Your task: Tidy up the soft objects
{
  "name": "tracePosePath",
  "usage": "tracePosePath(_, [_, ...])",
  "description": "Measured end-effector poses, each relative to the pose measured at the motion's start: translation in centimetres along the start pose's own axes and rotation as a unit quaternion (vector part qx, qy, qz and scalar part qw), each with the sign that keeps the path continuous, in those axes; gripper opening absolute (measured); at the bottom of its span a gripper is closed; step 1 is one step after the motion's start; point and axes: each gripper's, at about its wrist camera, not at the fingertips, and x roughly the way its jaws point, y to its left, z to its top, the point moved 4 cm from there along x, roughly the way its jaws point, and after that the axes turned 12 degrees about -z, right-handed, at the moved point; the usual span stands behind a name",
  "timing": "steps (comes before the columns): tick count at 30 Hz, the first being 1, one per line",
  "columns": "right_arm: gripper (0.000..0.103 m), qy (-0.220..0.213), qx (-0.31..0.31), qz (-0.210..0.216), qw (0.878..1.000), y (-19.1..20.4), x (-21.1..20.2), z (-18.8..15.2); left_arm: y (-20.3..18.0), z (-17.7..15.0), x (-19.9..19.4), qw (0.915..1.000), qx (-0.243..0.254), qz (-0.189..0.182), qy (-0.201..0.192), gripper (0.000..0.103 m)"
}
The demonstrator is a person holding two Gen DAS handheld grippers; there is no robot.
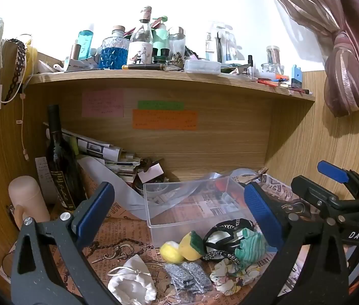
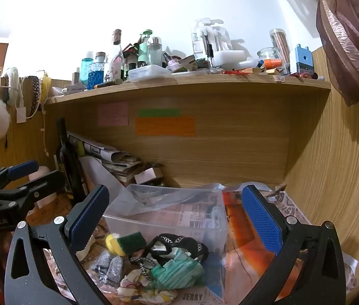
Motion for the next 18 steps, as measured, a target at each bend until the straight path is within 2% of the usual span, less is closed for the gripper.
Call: tracePosePath(18, [0.103, -0.001, 0.0, 0.0, 1.0, 0.12, -0.06, 0.06, -0.12, 0.0, 0.0, 1.0, -0.001, 0.001, -0.001, 0.103])
